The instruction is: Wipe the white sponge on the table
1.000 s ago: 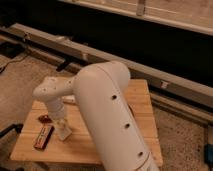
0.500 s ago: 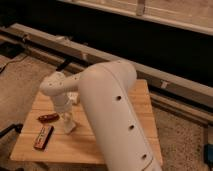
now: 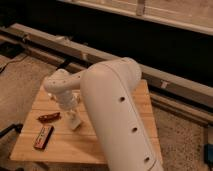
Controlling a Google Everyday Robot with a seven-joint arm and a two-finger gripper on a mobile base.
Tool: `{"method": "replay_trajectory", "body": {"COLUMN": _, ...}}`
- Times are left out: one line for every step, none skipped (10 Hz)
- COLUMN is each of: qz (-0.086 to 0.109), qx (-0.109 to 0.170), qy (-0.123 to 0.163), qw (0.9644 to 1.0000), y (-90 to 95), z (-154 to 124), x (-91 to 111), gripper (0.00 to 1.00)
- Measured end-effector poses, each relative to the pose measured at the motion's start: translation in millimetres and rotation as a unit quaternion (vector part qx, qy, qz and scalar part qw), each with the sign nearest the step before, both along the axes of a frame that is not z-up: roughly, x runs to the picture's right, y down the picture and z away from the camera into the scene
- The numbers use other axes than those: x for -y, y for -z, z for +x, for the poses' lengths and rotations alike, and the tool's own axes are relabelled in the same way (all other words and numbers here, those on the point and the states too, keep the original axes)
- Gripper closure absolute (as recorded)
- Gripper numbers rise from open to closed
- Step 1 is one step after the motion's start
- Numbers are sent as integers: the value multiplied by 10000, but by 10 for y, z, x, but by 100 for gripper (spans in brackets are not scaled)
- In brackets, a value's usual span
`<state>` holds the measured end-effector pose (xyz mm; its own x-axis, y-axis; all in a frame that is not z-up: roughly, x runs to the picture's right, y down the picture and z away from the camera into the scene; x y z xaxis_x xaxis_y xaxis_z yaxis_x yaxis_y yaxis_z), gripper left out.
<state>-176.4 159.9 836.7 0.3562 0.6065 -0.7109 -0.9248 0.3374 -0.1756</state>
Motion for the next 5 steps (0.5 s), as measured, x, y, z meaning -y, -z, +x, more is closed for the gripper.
{"method": "replay_trajectory", "body": {"qz": 1, "qx": -114, "qy": 57, "qw": 9999, "y": 13, "z": 138, "x": -32, "gripper": 89}}
{"method": "replay_trajectory", "body": {"qz": -11, "qx": -190, "qy": 84, "qw": 9998, "y": 30, "z": 237, "x": -66, "gripper": 89}}
{"method": "replay_trajectory", "body": {"qz": -36, "qx": -306, "qy": 98, "qw": 9995, "y": 49, "z": 378, "x": -113, "gripper": 89}}
{"method": "replay_trajectory", "body": {"qz": -50, "qx": -369, "qy": 106, "qw": 9992, "y": 65, "z": 453, "x": -143, "gripper": 89}}
{"method": "replay_trajectory", "body": {"qz": -85, "qx": -430, "qy": 116, "qw": 9990, "y": 90, "z": 525, "x": -193, "gripper": 89}}
